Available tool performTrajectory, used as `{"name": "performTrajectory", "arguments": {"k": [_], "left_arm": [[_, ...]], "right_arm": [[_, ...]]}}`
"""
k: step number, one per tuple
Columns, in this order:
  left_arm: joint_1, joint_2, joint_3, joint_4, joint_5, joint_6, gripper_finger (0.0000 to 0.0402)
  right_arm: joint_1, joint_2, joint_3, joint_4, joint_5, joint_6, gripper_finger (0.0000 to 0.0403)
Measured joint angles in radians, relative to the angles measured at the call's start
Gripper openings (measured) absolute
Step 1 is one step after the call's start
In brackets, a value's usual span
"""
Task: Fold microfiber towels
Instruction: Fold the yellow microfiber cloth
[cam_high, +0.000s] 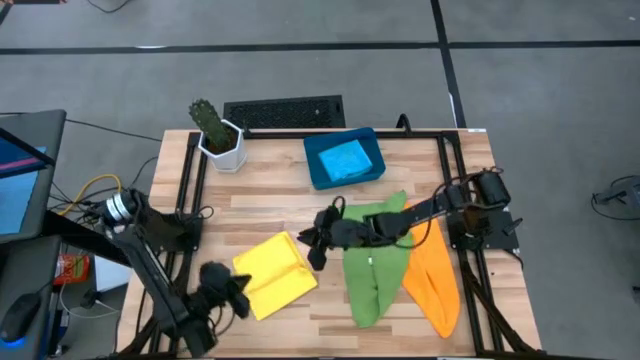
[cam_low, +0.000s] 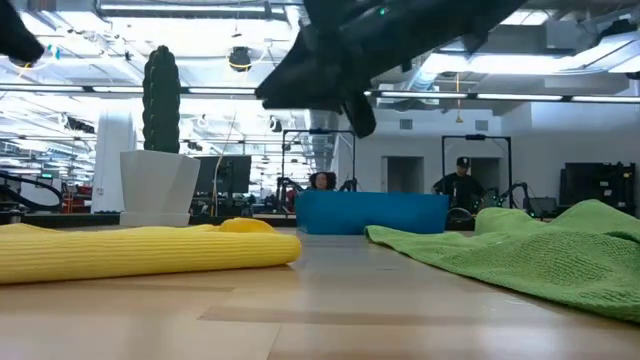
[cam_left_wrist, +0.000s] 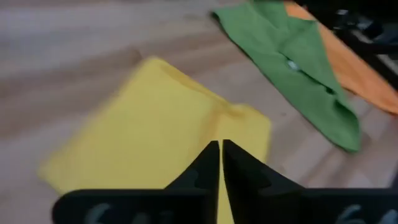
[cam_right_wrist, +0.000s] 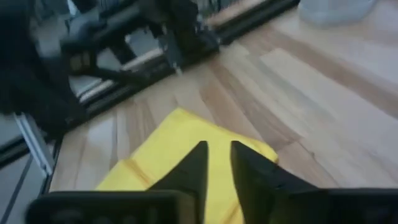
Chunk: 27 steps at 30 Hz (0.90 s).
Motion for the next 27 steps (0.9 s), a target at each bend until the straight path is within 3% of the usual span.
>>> {"name": "performTrajectory", "arguments": {"k": [3,6,11,18,27], "left_arm": [[0.015,-0.07,-0.004,-0.122,0.049,0.002,0.0042],[0.034,-0.141,-0.059,-0.127,0.097,0.025,0.0084],[0.068,-0.253,-0.245,0.052,0.199,-0.003,0.0157],[0.139,-0.326,-0.518,0.375,0.229,-0.062,0.0204],[0.194,-0.316,-0.579,0.462,0.326,-0.028,0.0206]], "right_arm": [[-0.048,0.009,0.068,-0.124,-0.098,-0.001,0.0139],[-0.087,0.053,0.181,-0.335,-0.162,-0.083,0.0184],[-0.141,0.167,0.377,-0.595,-0.257,-0.202,0.0237],[-0.173,0.307,0.514,-0.657,-0.275,-0.305,0.0248],[-0.179,0.414,0.552,-0.659,-0.279,-0.348,0.0248]]}}
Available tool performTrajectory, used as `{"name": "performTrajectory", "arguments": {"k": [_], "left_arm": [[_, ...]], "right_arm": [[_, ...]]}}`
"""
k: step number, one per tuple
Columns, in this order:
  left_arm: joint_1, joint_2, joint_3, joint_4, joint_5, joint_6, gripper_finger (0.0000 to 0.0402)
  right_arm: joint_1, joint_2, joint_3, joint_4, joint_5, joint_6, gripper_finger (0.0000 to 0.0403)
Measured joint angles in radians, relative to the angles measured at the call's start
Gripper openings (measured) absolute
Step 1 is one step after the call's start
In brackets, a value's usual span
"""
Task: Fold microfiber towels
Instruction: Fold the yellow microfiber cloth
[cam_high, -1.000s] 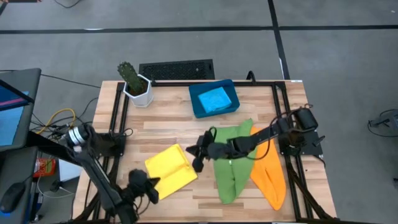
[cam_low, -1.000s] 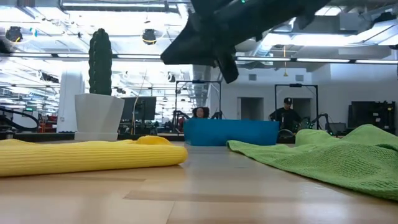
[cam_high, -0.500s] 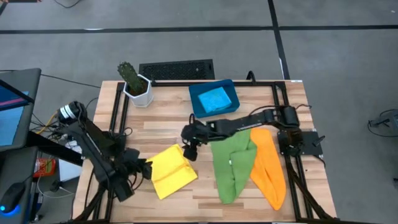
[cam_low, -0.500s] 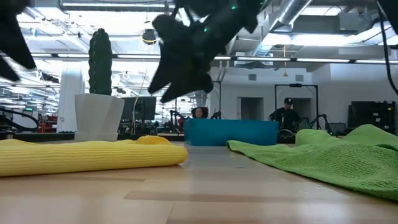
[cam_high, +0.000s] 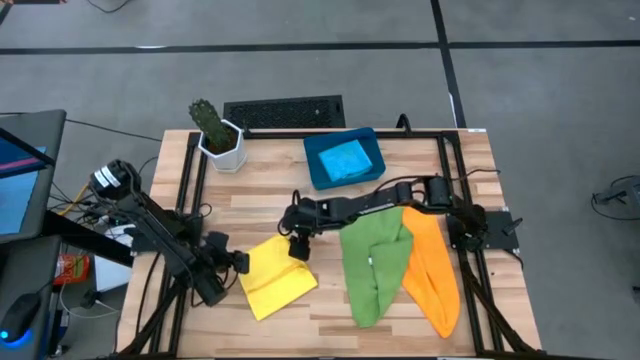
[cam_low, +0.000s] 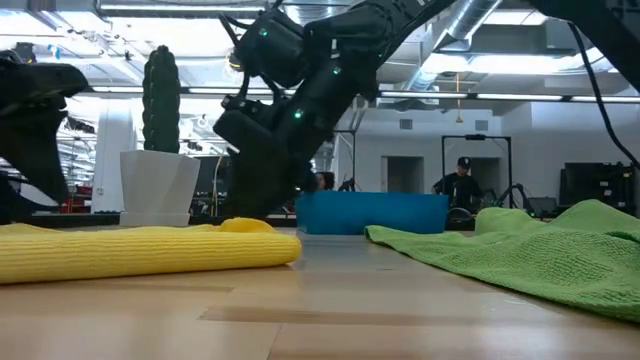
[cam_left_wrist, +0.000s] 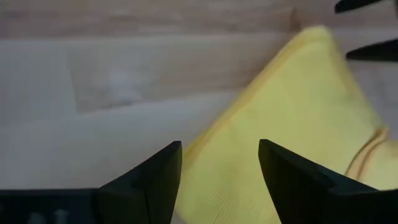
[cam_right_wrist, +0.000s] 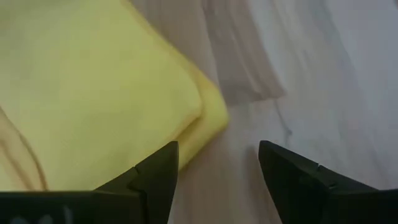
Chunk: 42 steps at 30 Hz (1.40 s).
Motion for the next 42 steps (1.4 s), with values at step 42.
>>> {"name": "performTrajectory", "arguments": {"k": [42], "left_arm": [[-0.083,0.048,-0.058,0.077,0.102,-0.045,0.0157]], "right_arm": [[-0.032,0.061,0.0,0.142,-0.029,0.059,0.0218]]}}
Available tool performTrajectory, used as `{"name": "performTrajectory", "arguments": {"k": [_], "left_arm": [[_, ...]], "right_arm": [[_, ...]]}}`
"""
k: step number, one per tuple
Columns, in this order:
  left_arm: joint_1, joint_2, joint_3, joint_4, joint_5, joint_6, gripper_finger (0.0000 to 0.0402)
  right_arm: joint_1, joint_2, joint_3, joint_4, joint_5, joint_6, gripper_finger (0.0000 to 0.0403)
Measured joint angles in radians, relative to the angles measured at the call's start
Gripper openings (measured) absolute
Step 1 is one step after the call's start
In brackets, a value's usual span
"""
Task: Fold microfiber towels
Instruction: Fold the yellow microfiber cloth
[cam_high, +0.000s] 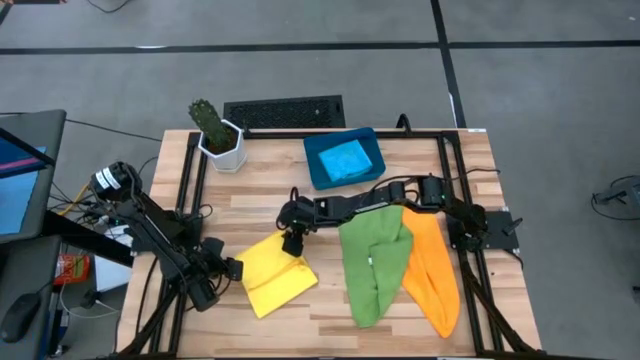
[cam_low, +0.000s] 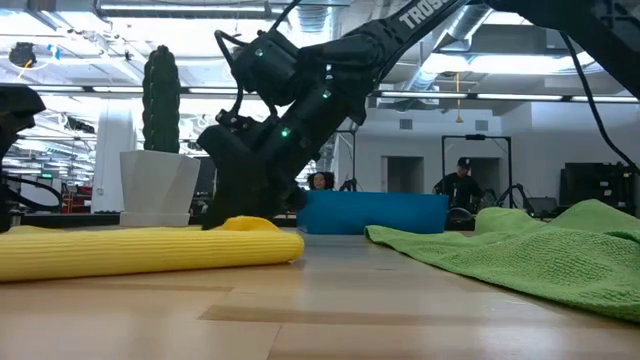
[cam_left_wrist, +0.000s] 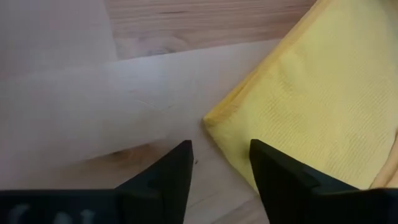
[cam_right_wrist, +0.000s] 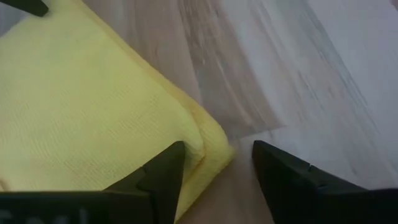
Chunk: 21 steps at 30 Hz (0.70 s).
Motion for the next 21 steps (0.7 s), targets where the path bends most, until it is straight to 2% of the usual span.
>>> {"name": "performTrajectory", "arguments": {"k": [4,8,12,17,21], "left_arm": [[0.002,0.002,-0.001,-0.001,0.003,0.015,0.0134],[0.012,0.002,-0.017,0.002,-0.006,0.021,0.01],[0.035,0.002,-0.042,0.019,-0.045,0.029,0.0059],[0.053,0.005,-0.077,0.051,-0.111,0.034,0.0009],[0.061,0.005,-0.088,0.073,-0.125,0.048,0.0002]], "right_arm": [[0.0,0.0,0.0,-0.002,0.008,-0.002,0.019],[-0.001,0.0,0.0,-0.004,0.007,-0.013,0.0137],[0.0,0.0,0.0,-0.01,-0.011,-0.032,0.0086],[-0.001,0.0,0.0,-0.016,-0.042,-0.034,0.0046],[-0.001,-0.001,0.0,-0.017,-0.049,-0.028,0.0014]]}}
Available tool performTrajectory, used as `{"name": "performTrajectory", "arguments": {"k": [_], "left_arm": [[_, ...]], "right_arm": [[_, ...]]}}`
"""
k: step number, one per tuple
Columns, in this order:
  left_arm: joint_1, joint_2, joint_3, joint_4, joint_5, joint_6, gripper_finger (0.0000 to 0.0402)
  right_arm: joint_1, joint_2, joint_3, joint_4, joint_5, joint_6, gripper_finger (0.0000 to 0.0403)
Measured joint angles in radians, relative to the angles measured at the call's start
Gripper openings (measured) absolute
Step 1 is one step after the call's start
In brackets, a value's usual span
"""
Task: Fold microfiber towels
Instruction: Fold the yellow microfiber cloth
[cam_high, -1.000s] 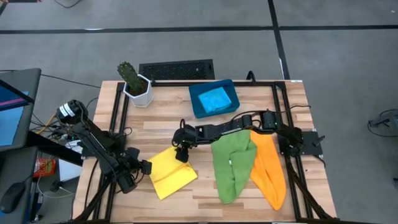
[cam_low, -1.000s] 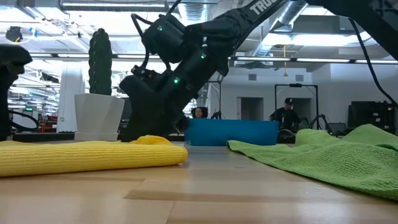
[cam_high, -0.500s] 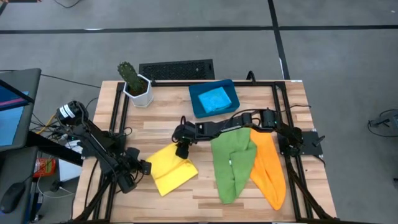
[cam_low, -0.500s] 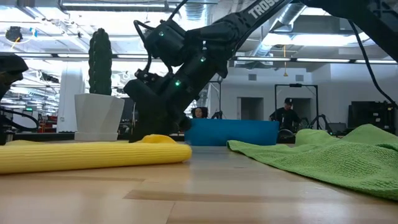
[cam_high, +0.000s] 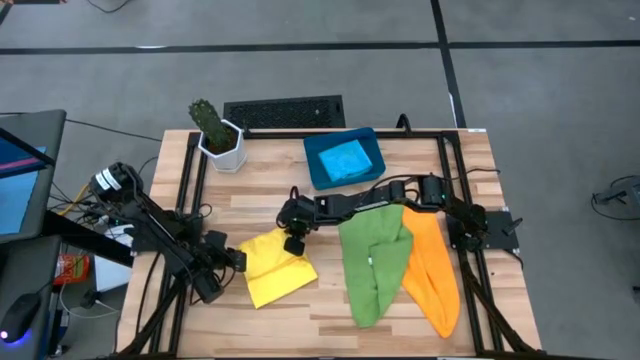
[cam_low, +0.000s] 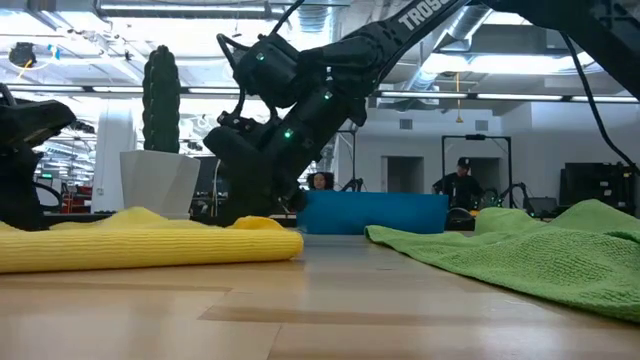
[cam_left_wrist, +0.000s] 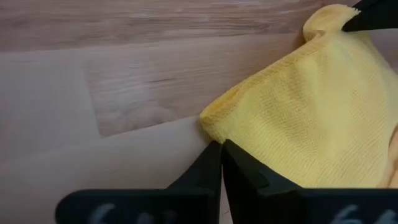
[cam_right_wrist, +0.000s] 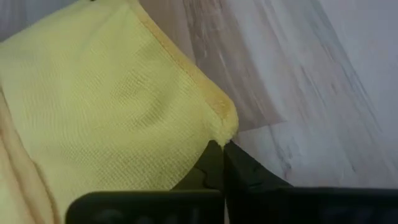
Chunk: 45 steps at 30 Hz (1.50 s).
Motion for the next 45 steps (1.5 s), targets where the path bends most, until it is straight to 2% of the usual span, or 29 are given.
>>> {"name": "performTrajectory", "arguments": {"k": [8,18,22,27,33,45], "left_arm": [[-0.008,0.002,0.092,-0.131,0.056,0.004,0.0],[-0.008,0.0,0.212,-0.279,0.004,0.008,0.0],[-0.008,0.0,0.252,-0.277,-0.027,0.039,0.0],[-0.008,0.0,0.308,-0.276,-0.026,0.148,0.0],[-0.009,-0.001,0.345,-0.268,-0.017,0.211,0.0],[-0.009,-0.001,0.355,-0.127,-0.029,0.42,0.0]], "right_arm": [[-0.017,-0.056,-0.003,-0.028,-0.006,-0.002,0.0009],[-0.008,-0.12,-0.001,-0.042,0.003,-0.007,0.0009],[0.017,-0.118,-0.002,-0.062,0.006,-0.006,0.0009],[0.056,-0.129,-0.002,-0.113,0.007,-0.009,0.0009],[0.087,-0.185,-0.001,-0.173,0.079,-0.06,0.0009],[0.184,-0.21,-0.002,-0.296,0.087,-0.06,0.001]]}}
